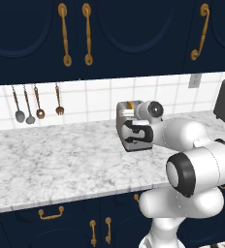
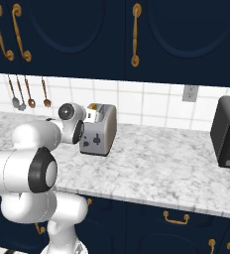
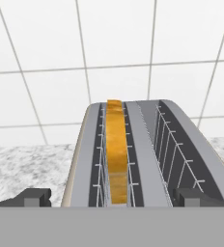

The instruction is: Start the toaster. Once the lever pops up, take the bread to the plate on the dining counter.

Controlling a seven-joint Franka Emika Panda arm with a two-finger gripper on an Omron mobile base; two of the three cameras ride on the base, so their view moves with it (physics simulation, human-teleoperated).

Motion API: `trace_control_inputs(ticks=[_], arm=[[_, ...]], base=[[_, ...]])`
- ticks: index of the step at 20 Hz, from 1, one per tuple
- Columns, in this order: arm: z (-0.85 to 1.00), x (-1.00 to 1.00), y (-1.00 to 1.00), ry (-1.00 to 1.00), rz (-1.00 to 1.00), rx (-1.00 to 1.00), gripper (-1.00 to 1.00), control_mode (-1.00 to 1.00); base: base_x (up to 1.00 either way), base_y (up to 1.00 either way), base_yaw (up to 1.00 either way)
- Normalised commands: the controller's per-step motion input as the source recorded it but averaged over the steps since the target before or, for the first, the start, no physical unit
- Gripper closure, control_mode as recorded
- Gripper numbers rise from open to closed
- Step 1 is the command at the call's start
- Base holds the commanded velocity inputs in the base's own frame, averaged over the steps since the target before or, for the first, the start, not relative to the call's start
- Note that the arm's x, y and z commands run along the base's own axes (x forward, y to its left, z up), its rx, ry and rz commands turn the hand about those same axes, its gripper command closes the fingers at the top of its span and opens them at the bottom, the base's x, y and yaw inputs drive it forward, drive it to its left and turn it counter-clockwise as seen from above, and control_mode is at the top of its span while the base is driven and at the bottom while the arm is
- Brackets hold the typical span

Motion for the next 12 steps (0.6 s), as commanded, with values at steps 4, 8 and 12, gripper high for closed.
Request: trace_control_inputs(ticks=[4,8,12], arm=[[0.00,0.00,0.00,0.00,0.00,0.00,-1.00,-1.00],[0.00,0.00,0.00,0.00,0.00,0.00,-1.00,-1.00],[0.00,0.00,0.00,0.00,0.00,0.00,-1.00,-1.00]], base=[[0.00,0.00,0.00],[0.00,0.00,0.00],[0.00,0.00,0.00]])
